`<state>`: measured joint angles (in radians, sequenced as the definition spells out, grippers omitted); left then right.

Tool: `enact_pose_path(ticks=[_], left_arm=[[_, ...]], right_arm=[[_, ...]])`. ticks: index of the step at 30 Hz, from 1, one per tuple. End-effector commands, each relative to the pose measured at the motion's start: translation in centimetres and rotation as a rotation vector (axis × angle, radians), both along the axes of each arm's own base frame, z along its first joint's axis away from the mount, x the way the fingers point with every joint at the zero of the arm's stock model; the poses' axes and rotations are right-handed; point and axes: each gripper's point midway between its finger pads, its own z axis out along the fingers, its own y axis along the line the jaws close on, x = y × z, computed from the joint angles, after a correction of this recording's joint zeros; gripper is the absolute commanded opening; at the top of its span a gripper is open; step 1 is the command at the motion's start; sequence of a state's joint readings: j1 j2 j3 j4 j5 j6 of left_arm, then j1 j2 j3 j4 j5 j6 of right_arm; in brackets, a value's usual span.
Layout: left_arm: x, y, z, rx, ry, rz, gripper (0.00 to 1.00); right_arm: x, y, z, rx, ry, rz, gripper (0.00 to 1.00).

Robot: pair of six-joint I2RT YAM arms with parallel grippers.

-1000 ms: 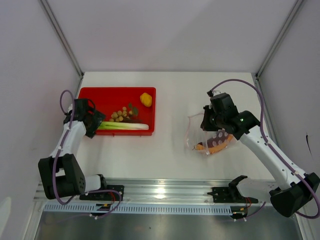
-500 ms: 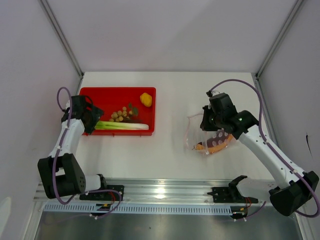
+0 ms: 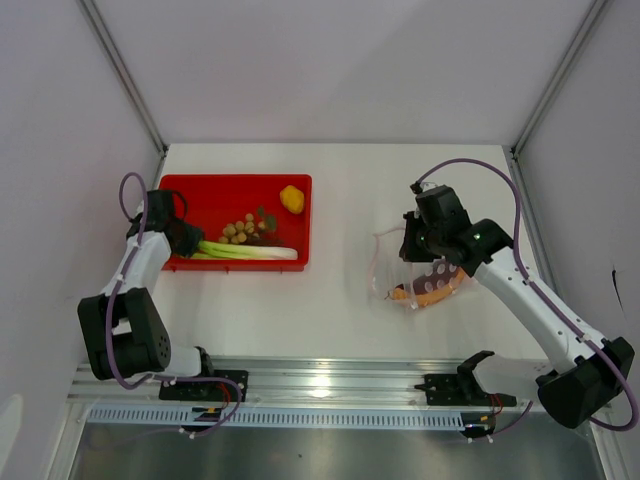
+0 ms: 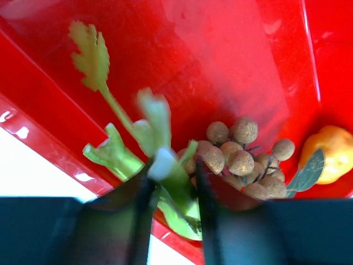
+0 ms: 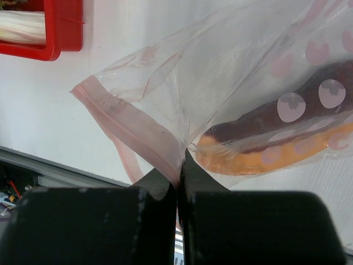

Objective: Place the food in the zip-top bag and seal the zipper
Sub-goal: Pick up the fake vegetable from the bin.

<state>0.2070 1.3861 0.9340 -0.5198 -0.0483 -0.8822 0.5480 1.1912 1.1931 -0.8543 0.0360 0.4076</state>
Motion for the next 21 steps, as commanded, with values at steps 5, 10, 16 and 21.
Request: enact_pose_path(ticks=[5, 10, 16, 21], left_arm=[[0.8, -0.6, 1.4, -0.024, -0.073, -0.050, 0.01], [0.2, -1.3, 3.1, -0.039, -0.114, -0.079, 0.01], [-0.8, -3.1, 8.2, -0.066, -0.268, -0.139, 0.01], [-1.9, -4.9, 13.2, -0.100, -0.413, -0.195, 0.00]], right_arm=[[0.6, 0.5, 2.0, 0.025, -0.058, 0.003, 0.00], [0.3, 0.3, 2.2, 0.028, -0.063, -0.004, 0.00], [0.4, 0.2, 2.5, 0.034, -0.073, -0.014, 0.00], [0.6, 0.3, 2.4, 0.034, -0.068, -0.017, 0.00]])
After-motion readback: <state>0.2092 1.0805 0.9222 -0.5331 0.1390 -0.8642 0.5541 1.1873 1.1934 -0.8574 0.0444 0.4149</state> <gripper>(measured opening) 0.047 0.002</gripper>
